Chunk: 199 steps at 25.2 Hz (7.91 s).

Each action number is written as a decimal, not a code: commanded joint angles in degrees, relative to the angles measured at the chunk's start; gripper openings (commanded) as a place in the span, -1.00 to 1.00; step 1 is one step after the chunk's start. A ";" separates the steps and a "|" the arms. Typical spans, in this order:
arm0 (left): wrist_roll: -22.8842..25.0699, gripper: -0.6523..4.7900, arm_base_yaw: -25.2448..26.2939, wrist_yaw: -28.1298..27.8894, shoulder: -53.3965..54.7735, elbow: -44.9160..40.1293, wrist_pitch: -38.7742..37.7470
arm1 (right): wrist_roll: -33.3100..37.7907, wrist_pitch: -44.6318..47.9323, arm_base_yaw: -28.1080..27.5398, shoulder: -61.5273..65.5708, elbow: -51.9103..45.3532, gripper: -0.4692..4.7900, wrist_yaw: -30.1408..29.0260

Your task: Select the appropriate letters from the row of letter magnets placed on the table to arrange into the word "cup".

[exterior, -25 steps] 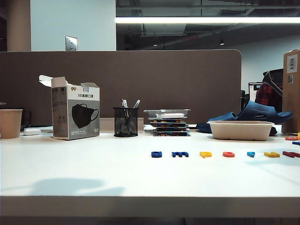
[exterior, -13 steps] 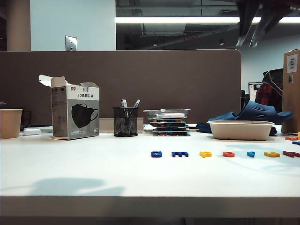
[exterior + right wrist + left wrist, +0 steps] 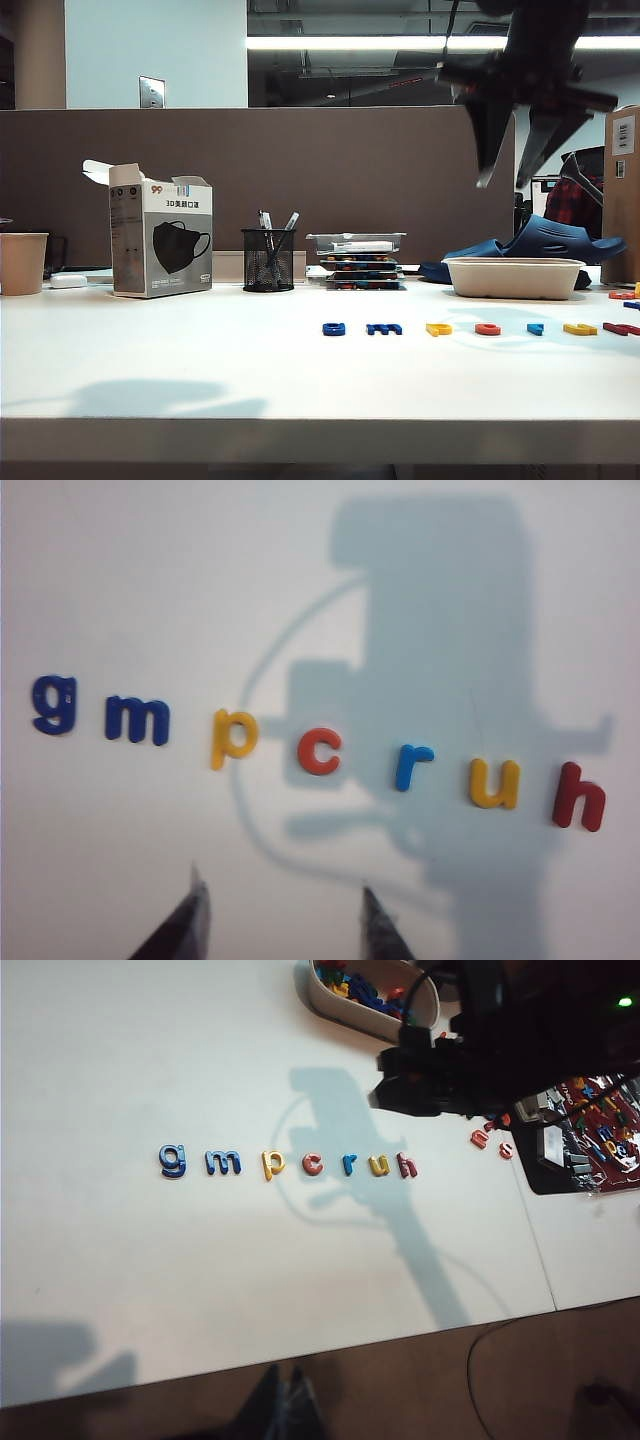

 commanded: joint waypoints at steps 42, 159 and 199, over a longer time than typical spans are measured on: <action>0.26 -0.78 0.00 -0.42 -0.07 0.22 0.04 | 8.33 11.74 3.80 11.28 -7.30 0.07 3.98; 0.28 -0.78 0.00 -0.39 -0.07 0.22 0.02 | 9.46 15.69 3.67 12.72 -9.94 -0.17 3.91; 0.26 -0.78 0.00 -0.39 -0.07 0.22 0.02 | 11.34 15.43 3.76 15.23 -9.97 -0.31 3.74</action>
